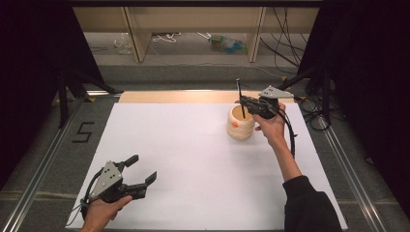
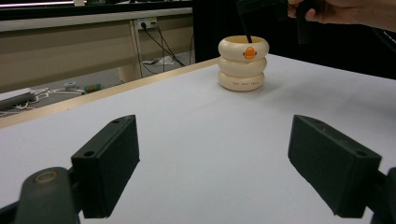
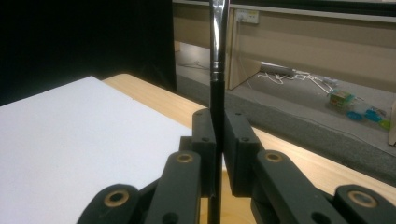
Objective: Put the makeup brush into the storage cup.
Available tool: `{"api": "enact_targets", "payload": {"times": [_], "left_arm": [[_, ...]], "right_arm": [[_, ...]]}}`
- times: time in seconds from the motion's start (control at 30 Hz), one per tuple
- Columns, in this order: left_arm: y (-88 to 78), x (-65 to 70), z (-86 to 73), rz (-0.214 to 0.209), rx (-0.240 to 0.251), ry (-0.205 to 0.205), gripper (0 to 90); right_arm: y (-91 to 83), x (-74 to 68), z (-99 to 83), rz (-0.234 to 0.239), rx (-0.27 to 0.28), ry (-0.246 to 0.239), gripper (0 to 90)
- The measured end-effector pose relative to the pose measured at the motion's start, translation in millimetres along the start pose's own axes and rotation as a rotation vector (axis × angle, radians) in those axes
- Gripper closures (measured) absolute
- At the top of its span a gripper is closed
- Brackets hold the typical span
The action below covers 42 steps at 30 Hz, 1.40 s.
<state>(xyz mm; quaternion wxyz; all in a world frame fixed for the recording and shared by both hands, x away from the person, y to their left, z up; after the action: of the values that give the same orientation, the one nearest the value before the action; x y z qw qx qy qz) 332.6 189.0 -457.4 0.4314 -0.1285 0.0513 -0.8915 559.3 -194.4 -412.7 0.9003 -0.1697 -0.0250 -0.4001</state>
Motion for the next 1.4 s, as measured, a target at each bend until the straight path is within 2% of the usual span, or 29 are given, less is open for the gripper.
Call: {"api": "enact_targets", "payload": {"times": [0.77, 1.03, 1.13, 1.4], "left_arm": [[0.5, 1.1, 0.3, -0.008, 0.011, -0.014, 16.3], [-0.6, 0.7, 0.6, -0.003, 0.003, -0.005, 16.3], [-0.5, 0.9, 0.6, -0.003, 0.004, -0.008, 16.4], [-1.0, 0.5, 1.0, -0.001, 0.005, -0.002, 16.4]], "right_arm": [[3.7, -1.0, -11.9, 0.006, -0.032, 0.031, 84.1], [6.3, -1.6, -15.0, -0.004, -0.037, 0.016, 84.1], [6.6, -2.3, -16.4, 0.006, -0.048, 0.015, 84.1], [8.0, -3.4, -19.8, -0.001, -0.064, 0.025, 84.1]]}}
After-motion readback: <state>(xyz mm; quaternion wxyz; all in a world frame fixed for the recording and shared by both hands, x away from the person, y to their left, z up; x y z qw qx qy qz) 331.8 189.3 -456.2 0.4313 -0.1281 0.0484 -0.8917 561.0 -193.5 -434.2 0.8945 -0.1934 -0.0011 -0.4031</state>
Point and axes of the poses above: each handheld gripper's, and its own axes: y roughly forward along the jaws, z roughly out of its top, x roughly to its right, the point moved 5 cm from there along y, roughly forward along the jaws, and after that the axes turned 11 degrees about -y, right-handed, at the moved point
